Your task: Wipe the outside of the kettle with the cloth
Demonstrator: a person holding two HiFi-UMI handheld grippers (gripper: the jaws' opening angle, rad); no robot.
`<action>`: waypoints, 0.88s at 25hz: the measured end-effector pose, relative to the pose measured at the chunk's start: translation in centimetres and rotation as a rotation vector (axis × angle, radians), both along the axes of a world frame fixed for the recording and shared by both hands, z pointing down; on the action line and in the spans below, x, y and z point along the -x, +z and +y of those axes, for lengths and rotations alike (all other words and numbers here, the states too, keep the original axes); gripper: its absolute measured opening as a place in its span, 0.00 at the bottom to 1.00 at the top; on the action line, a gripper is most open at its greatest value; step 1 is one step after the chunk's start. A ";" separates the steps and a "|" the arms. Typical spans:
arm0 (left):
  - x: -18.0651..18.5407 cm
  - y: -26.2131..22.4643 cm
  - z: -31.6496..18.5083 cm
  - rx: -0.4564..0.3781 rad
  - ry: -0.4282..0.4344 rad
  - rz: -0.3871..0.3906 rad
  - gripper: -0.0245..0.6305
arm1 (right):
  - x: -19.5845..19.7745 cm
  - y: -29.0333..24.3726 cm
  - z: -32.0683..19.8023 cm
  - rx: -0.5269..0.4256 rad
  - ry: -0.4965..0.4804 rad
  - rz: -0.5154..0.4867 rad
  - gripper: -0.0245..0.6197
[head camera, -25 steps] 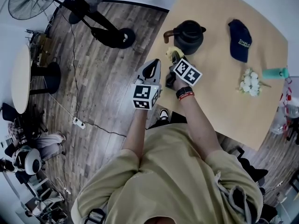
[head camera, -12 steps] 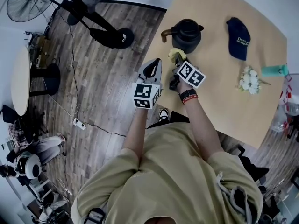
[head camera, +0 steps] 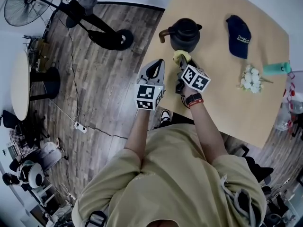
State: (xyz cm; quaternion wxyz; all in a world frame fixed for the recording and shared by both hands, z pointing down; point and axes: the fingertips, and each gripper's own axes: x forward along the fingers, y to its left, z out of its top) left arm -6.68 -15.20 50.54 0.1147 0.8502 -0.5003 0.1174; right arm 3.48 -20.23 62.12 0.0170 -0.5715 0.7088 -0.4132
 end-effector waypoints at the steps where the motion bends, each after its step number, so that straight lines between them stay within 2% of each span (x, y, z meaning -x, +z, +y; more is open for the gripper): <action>1: 0.0 0.0 0.0 0.002 0.000 0.000 0.07 | -0.3 -0.2 0.1 -0.005 -0.002 0.008 0.24; 12: -1.0 0.4 -0.3 0.011 0.006 0.000 0.07 | -4.5 -0.6 0.0 -0.028 0.030 0.080 0.24; 22: -1.3 0.7 0.0 0.017 0.007 -0.004 0.07 | -8.2 -0.3 -2.3 -0.035 0.078 0.160 0.24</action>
